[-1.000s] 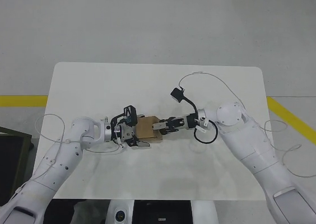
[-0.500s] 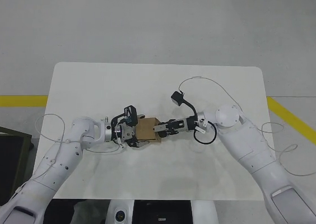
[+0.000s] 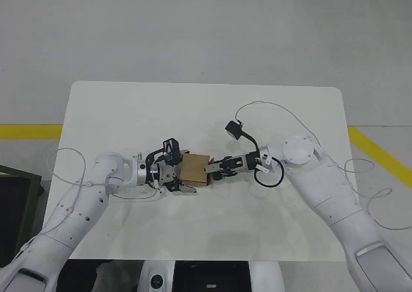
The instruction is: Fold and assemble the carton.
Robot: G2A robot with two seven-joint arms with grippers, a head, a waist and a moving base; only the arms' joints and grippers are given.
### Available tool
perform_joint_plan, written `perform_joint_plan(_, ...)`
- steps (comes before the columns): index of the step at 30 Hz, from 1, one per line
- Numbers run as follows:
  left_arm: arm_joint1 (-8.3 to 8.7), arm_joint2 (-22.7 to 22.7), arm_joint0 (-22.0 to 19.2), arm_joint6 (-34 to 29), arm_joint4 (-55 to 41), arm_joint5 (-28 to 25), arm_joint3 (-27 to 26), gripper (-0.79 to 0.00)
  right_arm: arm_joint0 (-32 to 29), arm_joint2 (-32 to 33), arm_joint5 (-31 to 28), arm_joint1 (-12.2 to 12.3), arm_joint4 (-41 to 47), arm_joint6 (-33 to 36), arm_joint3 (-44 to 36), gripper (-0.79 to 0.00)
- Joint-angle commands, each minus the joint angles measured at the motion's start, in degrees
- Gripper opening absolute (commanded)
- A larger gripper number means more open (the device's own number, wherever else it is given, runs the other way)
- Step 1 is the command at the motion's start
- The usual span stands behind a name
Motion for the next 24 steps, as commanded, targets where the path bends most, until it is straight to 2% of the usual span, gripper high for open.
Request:
perform_joint_plan(1, 0.02, 0.1, 0.0, 0.0, -0.1, 0.0, 0.0, 0.0, -0.1, 0.2, 0.4, 0.1, -0.5, 0.1, -0.1, -0.44)
perform_joint_plan(7, 0.08, 0.1, -0.1, 0.0, 0.0, 0.0, 0.2, 0.0, -1.2, 1.0, -1.0, 0.3, 1.2, -0.5, -0.9, -0.437)
perform_joint_plan(24, 0.18, 0.2, -0.1, 0.1, 0.2, 0.0, 0.4, 0.0, -4.2, 3.0, 0.7, 1.3, 3.2, 1.0, -5.3, -0.456)
